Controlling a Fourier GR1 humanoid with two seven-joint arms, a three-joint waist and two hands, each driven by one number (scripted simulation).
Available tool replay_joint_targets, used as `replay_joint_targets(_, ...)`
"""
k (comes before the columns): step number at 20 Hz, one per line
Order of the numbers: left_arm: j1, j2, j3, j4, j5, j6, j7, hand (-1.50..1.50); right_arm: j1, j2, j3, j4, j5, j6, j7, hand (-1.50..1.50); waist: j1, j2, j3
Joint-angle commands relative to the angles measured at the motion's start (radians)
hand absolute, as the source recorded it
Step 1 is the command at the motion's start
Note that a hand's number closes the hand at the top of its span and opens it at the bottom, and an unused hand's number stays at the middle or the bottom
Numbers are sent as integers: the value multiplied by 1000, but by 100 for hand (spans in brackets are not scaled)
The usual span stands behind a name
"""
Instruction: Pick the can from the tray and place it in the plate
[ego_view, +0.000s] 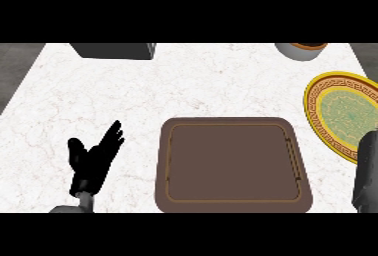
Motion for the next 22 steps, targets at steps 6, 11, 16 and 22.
replay_joint_targets(6,10,-14,-13,6,-7,2,2,0,-24,-62,-178,346,-367,-133,-36,-150,-10,-4,3)
replay_joint_targets(11,1,-17,-4,39,-14,0,-30,0,-46,-124,-126,475,-576,-340,-263,-150,-12,-5,2)
replay_joint_targets(16,19,-16,-6,22,-11,-2,-23,0,-26,-113,-74,369,-684,-515,-401,-150,-21,-13,2)
replay_joint_targets(22,17,9,34,32,11,-12,-4,0,37,-9,8,203,-861,-576,-452,-150,-38,-19,-1)
